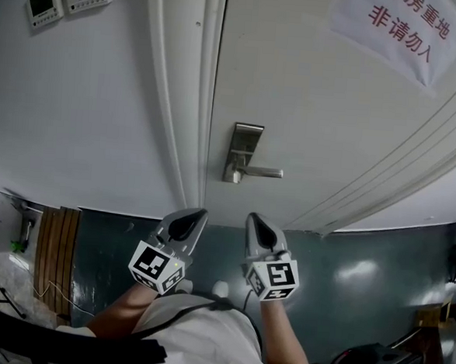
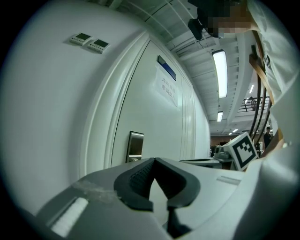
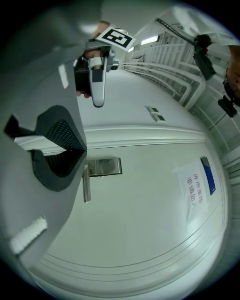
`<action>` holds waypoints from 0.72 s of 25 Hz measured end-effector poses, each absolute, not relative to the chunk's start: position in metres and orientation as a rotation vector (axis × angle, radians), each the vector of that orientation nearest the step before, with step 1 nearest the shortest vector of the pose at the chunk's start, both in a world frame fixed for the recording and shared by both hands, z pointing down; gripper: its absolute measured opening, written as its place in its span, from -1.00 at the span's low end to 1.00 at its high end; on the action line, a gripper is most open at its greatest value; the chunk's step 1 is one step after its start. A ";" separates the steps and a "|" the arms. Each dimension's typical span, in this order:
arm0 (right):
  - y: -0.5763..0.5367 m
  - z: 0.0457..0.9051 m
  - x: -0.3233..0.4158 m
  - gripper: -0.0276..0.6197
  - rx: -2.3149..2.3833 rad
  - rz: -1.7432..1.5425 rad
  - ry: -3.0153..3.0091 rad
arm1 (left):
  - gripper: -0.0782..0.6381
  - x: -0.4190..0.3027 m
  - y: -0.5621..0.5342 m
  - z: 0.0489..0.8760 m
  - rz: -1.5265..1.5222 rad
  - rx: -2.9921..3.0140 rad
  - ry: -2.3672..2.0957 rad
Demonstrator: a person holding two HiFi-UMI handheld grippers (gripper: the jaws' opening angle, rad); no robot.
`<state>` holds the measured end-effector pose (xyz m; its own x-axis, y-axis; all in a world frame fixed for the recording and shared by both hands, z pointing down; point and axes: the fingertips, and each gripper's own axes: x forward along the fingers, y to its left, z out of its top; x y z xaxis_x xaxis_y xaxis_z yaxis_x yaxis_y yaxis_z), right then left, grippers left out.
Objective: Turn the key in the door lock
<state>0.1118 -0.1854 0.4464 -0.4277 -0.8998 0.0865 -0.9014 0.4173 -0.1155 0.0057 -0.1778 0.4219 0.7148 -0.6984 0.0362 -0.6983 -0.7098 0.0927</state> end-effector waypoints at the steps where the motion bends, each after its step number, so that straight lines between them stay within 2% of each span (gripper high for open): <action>1: -0.181 0.442 0.114 -0.89 1.689 0.233 -2.646 | -0.76 0.004 -0.177 0.420 -0.007 2.816 -1.154; 18: -0.152 0.417 0.133 -0.89 1.824 0.296 -2.675 | -0.77 -0.014 -0.177 0.408 -0.043 2.812 -1.171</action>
